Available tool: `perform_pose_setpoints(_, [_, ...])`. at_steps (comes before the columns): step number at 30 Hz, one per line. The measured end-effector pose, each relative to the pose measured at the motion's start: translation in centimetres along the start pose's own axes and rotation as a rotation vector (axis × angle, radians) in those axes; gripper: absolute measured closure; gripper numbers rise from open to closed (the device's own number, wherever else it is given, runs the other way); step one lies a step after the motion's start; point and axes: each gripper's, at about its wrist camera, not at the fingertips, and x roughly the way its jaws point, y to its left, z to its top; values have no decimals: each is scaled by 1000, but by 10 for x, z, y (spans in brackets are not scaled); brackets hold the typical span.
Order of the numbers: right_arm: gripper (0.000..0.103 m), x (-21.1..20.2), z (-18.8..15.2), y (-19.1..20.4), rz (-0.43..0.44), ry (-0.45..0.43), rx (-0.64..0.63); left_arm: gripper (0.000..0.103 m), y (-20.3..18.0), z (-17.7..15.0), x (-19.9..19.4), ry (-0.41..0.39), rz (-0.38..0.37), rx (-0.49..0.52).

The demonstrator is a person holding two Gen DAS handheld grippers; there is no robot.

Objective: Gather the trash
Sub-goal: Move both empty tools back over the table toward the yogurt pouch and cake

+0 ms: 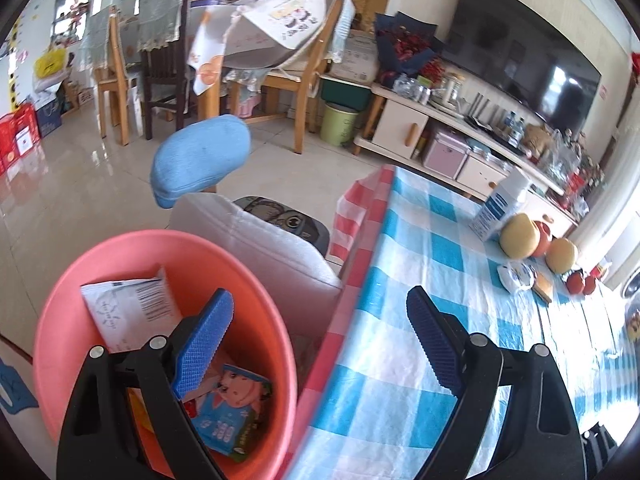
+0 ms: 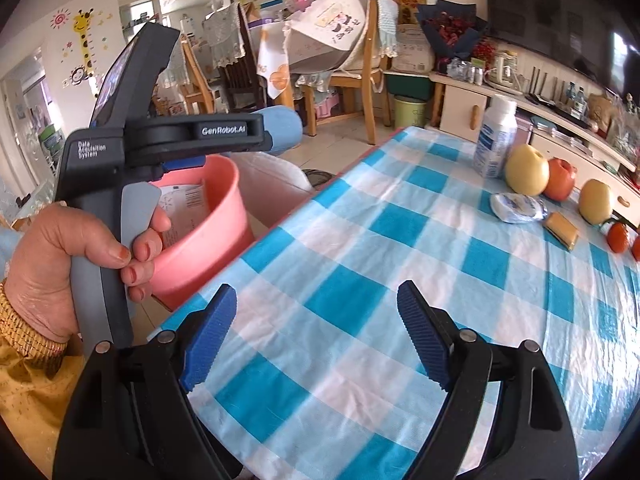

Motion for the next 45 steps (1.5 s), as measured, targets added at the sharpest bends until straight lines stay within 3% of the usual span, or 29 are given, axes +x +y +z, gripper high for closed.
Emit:
perform_pose_setpoints(22, [20,-45,-27,-80,-77,-52,98,15,-88,-17,12,0,-92,165])
perform_pose_setpoints(45, [20,-56,-48,-146,-117,-63,206,15,-147,-33,31,41,-155,275])
